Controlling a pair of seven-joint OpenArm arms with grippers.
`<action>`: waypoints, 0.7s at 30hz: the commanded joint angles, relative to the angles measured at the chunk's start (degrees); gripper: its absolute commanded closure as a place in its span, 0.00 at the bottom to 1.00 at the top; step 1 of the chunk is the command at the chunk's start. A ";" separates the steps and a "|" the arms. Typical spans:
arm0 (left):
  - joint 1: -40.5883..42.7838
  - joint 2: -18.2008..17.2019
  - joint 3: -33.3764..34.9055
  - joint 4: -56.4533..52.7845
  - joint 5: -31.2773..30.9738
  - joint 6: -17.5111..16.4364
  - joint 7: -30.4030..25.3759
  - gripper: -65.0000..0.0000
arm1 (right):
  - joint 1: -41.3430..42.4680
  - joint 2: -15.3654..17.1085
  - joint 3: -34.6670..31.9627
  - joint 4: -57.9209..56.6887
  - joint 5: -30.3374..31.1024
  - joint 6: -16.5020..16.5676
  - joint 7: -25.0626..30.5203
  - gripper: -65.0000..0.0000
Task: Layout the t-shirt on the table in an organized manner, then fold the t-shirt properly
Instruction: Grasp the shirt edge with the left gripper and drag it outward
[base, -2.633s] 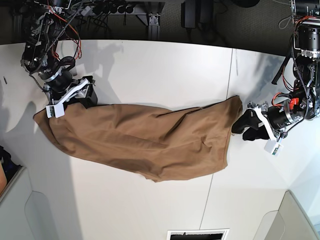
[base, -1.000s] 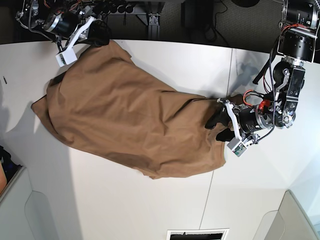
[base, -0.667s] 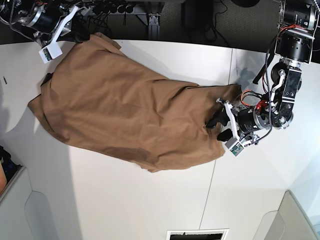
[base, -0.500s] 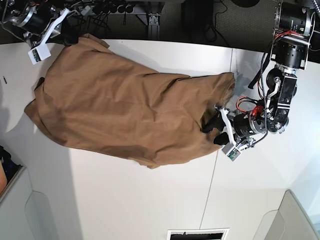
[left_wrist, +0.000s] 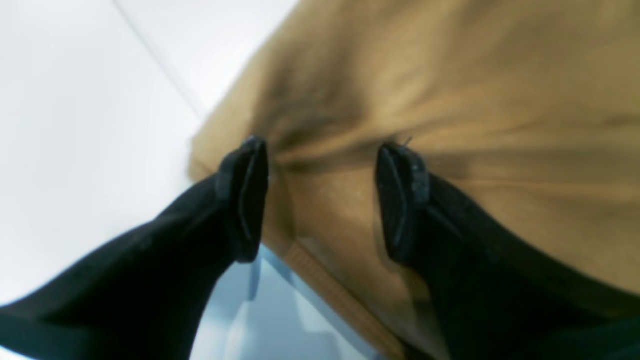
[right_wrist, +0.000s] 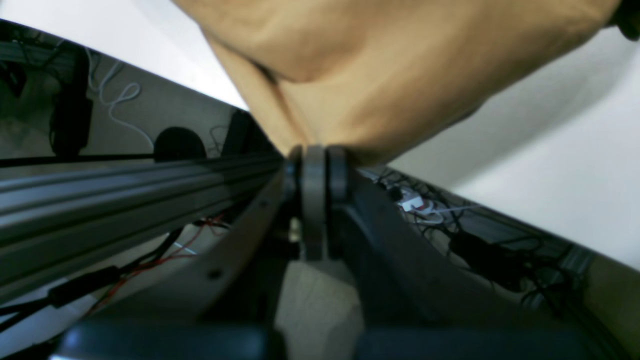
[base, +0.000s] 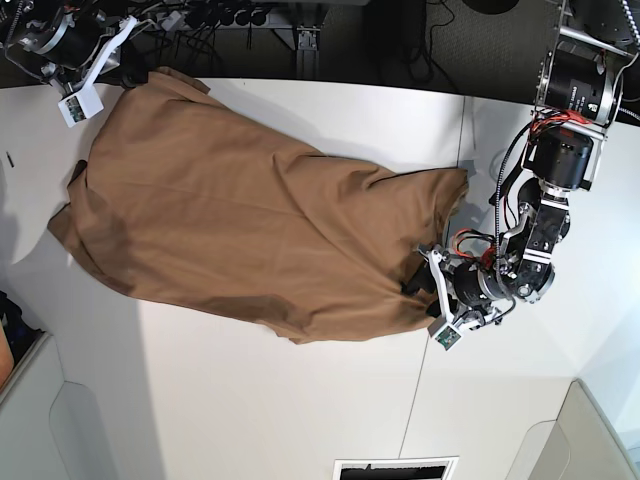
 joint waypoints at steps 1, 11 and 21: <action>-2.82 -0.81 -0.37 0.63 -0.04 0.98 -0.52 0.43 | -0.33 0.63 0.48 0.90 -0.11 -0.09 1.16 1.00; -7.93 -0.66 -0.33 0.61 0.00 0.83 -0.52 0.43 | -0.33 0.61 11.52 0.92 -0.26 -2.67 5.84 1.00; -7.74 0.57 -0.35 0.59 -6.16 -2.58 4.83 0.43 | 0.17 0.63 14.16 1.20 4.28 -2.60 4.98 0.54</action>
